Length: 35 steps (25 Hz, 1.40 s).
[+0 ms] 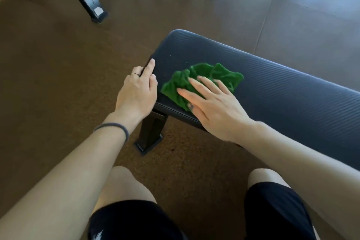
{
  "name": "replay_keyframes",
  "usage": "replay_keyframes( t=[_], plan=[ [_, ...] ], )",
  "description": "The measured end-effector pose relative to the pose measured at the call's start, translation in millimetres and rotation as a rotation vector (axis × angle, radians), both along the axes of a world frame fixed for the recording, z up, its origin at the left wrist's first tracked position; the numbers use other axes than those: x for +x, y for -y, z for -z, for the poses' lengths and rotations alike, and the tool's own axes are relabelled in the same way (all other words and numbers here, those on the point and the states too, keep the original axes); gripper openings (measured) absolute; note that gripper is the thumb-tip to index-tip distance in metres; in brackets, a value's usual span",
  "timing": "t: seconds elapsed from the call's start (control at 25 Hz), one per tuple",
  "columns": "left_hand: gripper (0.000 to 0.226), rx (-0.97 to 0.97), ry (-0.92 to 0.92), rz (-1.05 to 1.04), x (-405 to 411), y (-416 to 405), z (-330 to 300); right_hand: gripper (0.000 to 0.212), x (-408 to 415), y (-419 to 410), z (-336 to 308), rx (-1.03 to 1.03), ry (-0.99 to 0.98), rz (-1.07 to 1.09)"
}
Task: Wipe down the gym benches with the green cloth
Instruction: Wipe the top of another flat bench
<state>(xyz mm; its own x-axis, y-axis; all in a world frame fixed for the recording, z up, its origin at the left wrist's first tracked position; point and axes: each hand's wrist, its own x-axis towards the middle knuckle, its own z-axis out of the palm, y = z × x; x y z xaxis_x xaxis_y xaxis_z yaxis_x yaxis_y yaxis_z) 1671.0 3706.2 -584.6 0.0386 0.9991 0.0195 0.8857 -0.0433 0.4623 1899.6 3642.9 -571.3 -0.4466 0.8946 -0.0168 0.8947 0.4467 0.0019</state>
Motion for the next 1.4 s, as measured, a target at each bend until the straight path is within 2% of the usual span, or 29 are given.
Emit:
replay_keyframes(
  t=[0.16,0.28,0.44,0.76,0.92,1.04,1.12,1.28,1.4],
  plan=[
    [0.052,0.042,-0.002,0.061,-2.6,5.3,2.7,0.057,41.2,67.6,2.7,0.009,0.116,-0.108],
    [0.053,0.060,-0.017,0.072,-4.2,2.7,7.6,0.056,21.5,38.4,3.9,0.029,0.150,-0.163],
    [0.053,0.049,0.015,0.108,-9.5,0.6,9.8,0.056,-36.9,2.2,6.2,0.042,0.067,-0.109],
    [0.054,0.032,0.006,0.105,-11.0,5.7,7.9,0.055,17.8,29.1,-2.7,-0.016,0.054,-0.077],
    [0.056,0.020,-0.006,0.072,-5.4,7.1,6.7,0.054,-22.5,-32.8,-4.4,-0.046,-0.061,-0.090],
    [0.061,0.027,0.007,0.052,-1.1,11.6,0.2,0.053,-60.1,-102.1,-9.3,-0.052,-0.096,0.090],
    [0.060,0.025,0.031,0.014,3.3,12.3,-0.4,0.053,-66.0,-98.5,-6.9,-0.057,-0.116,0.153],
    [0.056,-0.038,0.124,-0.107,11.1,10.0,-3.8,0.053,-26.2,-10.0,-9.6,-0.065,-0.074,-0.039],
    [0.049,-0.042,0.204,-0.225,22.1,9.4,-5.5,0.054,-22.1,-56.6,-12.4,-0.073,-0.074,-0.170]
  ],
)
